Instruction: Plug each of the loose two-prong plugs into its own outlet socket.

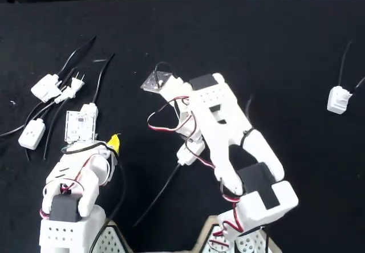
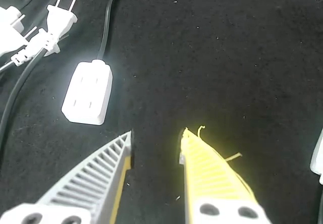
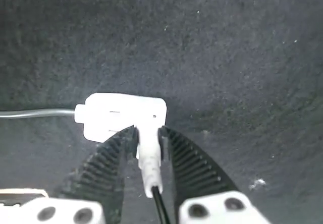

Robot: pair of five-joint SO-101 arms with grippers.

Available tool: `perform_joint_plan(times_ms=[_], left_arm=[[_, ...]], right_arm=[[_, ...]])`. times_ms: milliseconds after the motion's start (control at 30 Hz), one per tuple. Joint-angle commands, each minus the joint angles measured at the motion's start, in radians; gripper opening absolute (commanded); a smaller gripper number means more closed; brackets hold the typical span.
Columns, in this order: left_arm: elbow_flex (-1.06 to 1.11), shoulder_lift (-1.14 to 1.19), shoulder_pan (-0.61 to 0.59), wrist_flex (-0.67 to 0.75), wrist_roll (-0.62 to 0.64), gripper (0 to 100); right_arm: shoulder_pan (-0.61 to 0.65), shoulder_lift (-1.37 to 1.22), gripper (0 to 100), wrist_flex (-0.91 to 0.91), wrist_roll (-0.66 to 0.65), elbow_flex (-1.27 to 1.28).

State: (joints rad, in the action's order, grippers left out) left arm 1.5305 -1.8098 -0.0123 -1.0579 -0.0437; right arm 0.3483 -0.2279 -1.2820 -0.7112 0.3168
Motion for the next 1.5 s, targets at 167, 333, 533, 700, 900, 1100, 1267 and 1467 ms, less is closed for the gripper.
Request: perform_joint_plan(times_ms=[167, 333, 533, 700, 900, 1100, 1267, 1467], left_arm=[[-0.024, -0.008, -0.008, -0.006, -0.005, 17], [-0.024, -0.008, -0.008, -0.006, -0.003, 17], [-0.024, -0.008, -0.008, -0.005, -0.002, 17], [-0.024, -0.008, -0.008, -0.005, -0.002, 17], [-0.024, -0.008, -0.008, -0.005, -0.003, 17], [-0.031, -0.008, -0.008, -0.006, -0.002, 17], [-0.031, -0.008, -0.008, -0.006, -0.002, 17], [-0.030, -0.008, -0.008, -0.006, -0.002, 17]], right_arm=[[-0.117, -0.036, 1.0, 0.046, -0.100, 0.101], [-0.172, -0.004, 1.0, 0.048, -0.163, 0.099], [-0.195, 0.128, 1.0, 0.041, -0.175, 0.091], [-0.092, 0.177, 1.0, 0.008, -0.170, 0.165], [0.011, 0.236, 1.0, 0.046, -0.120, 0.269], [0.075, 0.229, 1.0, 0.044, -0.117, 0.297], [0.080, 0.145, 1.0, 0.049, -0.086, 0.251], [0.080, 0.053, 1.0, 0.040, 0.006, 0.196]])
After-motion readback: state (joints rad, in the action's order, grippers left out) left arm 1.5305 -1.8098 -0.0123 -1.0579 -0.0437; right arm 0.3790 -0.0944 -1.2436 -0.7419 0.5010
